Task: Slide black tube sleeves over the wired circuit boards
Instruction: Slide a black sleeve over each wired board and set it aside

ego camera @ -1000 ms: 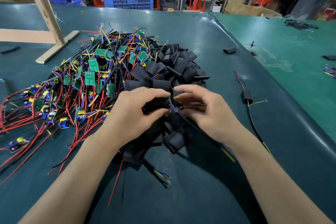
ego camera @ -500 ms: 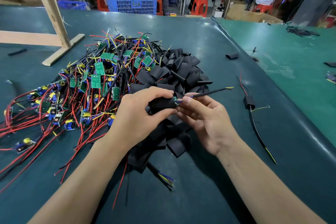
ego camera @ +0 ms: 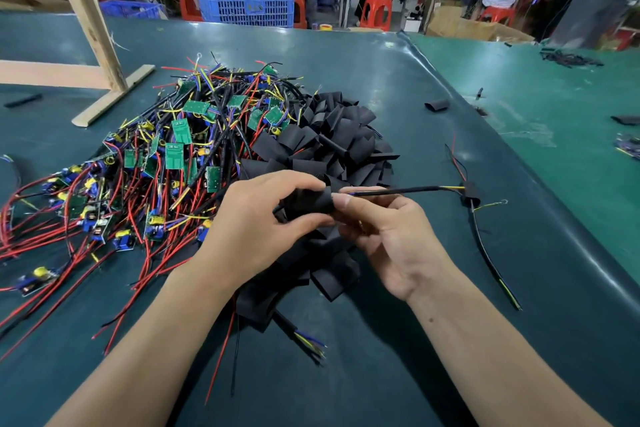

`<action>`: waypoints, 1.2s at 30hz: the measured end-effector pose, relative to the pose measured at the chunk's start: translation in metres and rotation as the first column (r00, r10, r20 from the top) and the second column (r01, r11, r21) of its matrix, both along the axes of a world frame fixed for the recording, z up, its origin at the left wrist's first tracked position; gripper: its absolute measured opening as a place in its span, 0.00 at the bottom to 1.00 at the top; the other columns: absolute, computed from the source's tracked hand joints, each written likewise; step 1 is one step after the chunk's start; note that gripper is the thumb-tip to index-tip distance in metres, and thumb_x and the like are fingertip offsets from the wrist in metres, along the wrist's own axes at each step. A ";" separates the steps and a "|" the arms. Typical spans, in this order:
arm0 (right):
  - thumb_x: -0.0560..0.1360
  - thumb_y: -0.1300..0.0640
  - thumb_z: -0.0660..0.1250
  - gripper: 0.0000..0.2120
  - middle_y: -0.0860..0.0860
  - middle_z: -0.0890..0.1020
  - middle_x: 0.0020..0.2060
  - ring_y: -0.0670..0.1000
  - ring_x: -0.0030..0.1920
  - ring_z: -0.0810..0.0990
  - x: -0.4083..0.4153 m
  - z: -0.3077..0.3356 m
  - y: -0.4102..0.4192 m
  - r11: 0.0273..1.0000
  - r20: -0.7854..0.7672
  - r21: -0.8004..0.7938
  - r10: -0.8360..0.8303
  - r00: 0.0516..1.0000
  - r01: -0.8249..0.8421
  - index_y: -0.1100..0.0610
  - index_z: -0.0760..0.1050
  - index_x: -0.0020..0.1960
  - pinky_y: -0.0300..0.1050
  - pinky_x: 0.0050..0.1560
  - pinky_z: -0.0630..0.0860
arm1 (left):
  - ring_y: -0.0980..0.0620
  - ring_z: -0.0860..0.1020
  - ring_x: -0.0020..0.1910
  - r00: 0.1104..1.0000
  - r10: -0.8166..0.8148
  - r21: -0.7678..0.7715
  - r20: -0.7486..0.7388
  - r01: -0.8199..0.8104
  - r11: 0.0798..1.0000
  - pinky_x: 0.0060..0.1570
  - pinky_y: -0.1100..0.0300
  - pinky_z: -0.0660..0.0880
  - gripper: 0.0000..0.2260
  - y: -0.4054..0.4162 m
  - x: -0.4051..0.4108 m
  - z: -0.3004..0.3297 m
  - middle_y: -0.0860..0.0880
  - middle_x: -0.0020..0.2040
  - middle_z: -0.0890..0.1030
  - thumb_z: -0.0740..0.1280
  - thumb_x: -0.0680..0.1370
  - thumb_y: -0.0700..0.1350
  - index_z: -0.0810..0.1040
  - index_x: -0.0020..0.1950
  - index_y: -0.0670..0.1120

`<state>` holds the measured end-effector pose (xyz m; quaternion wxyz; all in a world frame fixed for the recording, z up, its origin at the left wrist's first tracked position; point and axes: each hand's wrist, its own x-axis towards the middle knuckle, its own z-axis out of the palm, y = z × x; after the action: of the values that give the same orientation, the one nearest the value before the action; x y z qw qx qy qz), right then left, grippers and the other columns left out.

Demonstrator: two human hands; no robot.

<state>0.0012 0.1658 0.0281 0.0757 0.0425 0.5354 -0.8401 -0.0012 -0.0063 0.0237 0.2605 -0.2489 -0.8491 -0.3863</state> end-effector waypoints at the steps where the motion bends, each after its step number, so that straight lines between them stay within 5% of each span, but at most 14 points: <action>1: 0.59 0.63 0.75 0.07 0.55 0.84 0.34 0.51 0.34 0.84 -0.001 0.000 0.001 1.000 0.012 -0.012 -0.008 1.000 0.008 0.58 0.82 0.37 0.38 0.33 0.78 | 0.56 0.82 0.48 1.000 0.008 -0.005 0.006 -0.008 1.000 0.50 0.58 0.78 0.17 -0.001 0.000 0.000 0.52 0.48 0.84 0.80 0.68 0.46 0.83 0.54 0.44; 7: 0.63 0.67 0.73 0.08 0.58 0.84 0.38 0.53 0.37 0.84 -0.003 0.002 0.003 0.990 0.085 -0.140 -0.008 0.996 0.020 0.62 0.79 0.41 0.39 0.36 0.80 | 0.54 0.80 0.54 0.998 -0.037 -0.051 -0.048 0.034 0.998 0.58 0.61 0.75 0.16 -0.005 -0.005 0.000 0.47 0.53 0.83 0.78 0.69 0.35 0.83 0.55 0.39; 17: 0.64 0.65 0.73 0.06 0.59 0.83 0.41 0.54 0.38 0.84 -0.004 0.006 0.010 0.976 0.082 -0.199 0.105 0.991 -0.087 0.60 0.80 0.41 0.42 0.40 0.82 | 0.55 0.80 0.53 0.994 -0.051 -0.012 -0.099 0.050 0.999 0.60 0.64 0.74 0.16 -0.004 -0.005 0.002 0.47 0.52 0.83 0.78 0.68 0.39 0.83 0.53 0.37; 21: 0.63 0.59 0.74 0.15 0.58 0.85 0.42 0.53 0.38 0.85 -0.001 0.008 0.013 0.984 0.081 0.024 0.176 0.981 -0.178 0.60 0.82 0.50 0.40 0.37 0.80 | 0.51 0.82 0.55 0.992 -0.093 -0.037 -0.088 0.090 0.995 0.59 0.53 0.77 0.17 -0.004 -0.007 0.001 0.46 0.55 0.83 0.78 0.68 0.42 0.83 0.55 0.38; 23: 0.61 0.59 0.74 0.14 0.55 0.85 0.37 0.50 0.33 0.83 -0.001 0.012 0.015 0.988 0.055 0.124 0.089 0.995 -0.095 0.59 0.82 0.46 0.39 0.33 0.79 | 0.48 0.79 0.61 0.994 -0.079 -0.097 -0.074 0.072 0.993 0.62 0.47 0.75 0.22 -0.003 -0.008 -0.001 0.46 0.60 0.81 0.78 0.68 0.45 0.81 0.60 0.39; 26: 0.63 0.60 0.74 0.07 0.52 0.83 0.31 0.48 0.30 0.81 -0.008 0.023 0.035 0.987 -0.056 0.014 -0.158 0.986 0.159 0.58 0.82 0.40 0.37 0.30 0.77 | 0.46 0.75 0.63 0.989 0.042 -0.107 -0.140 -0.057 0.993 0.66 0.50 0.70 0.25 -0.008 -0.009 0.000 0.47 0.62 0.79 0.78 0.70 0.50 0.80 0.62 0.40; 30: 0.73 0.60 0.73 0.05 0.51 0.82 0.30 0.49 0.33 0.83 -0.024 0.023 0.076 0.751 0.103 -0.268 -0.600 0.793 0.603 0.58 0.77 0.42 0.36 0.31 0.77 | 0.44 0.78 0.50 0.953 0.145 -0.035 -0.264 -0.160 0.986 0.56 0.50 0.74 0.12 -0.011 -0.010 -0.004 0.48 0.49 0.83 0.72 0.76 0.48 0.84 0.50 0.40; 36: 0.77 0.62 0.69 0.06 0.54 0.80 0.40 0.47 0.35 0.81 -0.038 0.005 0.086 0.636 0.332 -0.265 -0.645 0.688 0.724 0.60 0.75 0.43 0.42 0.45 0.83 | 0.46 0.78 0.51 0.982 0.146 -0.146 -0.121 -0.163 0.976 0.54 0.47 0.75 0.12 -0.013 -0.013 -0.015 0.50 0.47 0.83 0.70 0.76 0.51 0.84 0.51 0.43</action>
<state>-0.0366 0.2521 0.0331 -0.1882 0.3147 0.2961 -0.8820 -0.0147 -0.0192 0.0085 0.3157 -0.2225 -0.8778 -0.2833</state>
